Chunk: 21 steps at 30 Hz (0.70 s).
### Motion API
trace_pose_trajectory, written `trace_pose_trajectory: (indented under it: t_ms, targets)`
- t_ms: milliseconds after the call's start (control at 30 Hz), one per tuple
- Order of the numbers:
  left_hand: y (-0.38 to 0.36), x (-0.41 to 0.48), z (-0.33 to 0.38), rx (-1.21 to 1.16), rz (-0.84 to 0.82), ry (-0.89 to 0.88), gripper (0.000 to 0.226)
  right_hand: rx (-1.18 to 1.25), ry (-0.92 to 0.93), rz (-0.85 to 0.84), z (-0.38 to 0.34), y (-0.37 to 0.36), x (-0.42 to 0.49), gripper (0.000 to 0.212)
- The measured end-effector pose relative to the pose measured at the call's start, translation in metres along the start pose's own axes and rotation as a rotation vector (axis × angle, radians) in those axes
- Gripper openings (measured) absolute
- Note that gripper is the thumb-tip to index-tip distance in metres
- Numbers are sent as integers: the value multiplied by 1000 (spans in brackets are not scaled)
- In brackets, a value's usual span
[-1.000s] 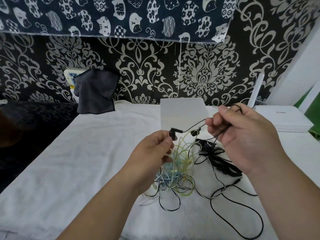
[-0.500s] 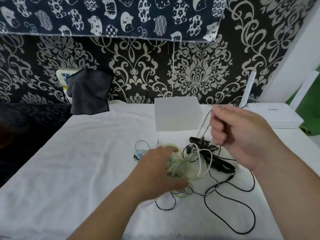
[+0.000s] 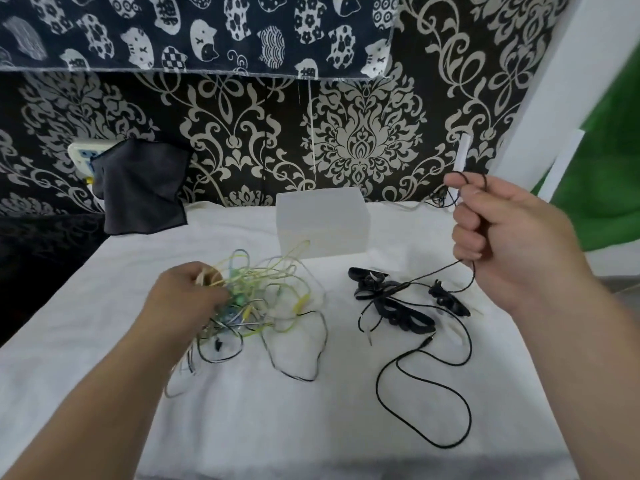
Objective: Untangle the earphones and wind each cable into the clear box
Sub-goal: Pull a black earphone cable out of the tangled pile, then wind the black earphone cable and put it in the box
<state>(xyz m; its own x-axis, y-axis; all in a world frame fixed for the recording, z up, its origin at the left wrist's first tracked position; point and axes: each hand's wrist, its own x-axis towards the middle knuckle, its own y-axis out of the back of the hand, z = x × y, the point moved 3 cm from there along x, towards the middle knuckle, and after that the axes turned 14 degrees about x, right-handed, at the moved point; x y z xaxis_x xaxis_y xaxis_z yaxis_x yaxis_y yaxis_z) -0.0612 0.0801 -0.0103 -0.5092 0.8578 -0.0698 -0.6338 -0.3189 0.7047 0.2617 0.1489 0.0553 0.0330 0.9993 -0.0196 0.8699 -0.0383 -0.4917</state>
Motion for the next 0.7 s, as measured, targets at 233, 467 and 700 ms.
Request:
trace_pose_trajectory:
  t_ms: [233,467,700]
  targets:
    - [-3,-1,5,435,22,59,73,-208,-104,-69,2,4,-8,17]
    - [-32,-60,82,116,1,-606,89,-384,-240,-335,13,-10,-27,22]
    - [-74,-82,97,36,-325,-608,38,-570,-385,-605,31,-17,-46,6]
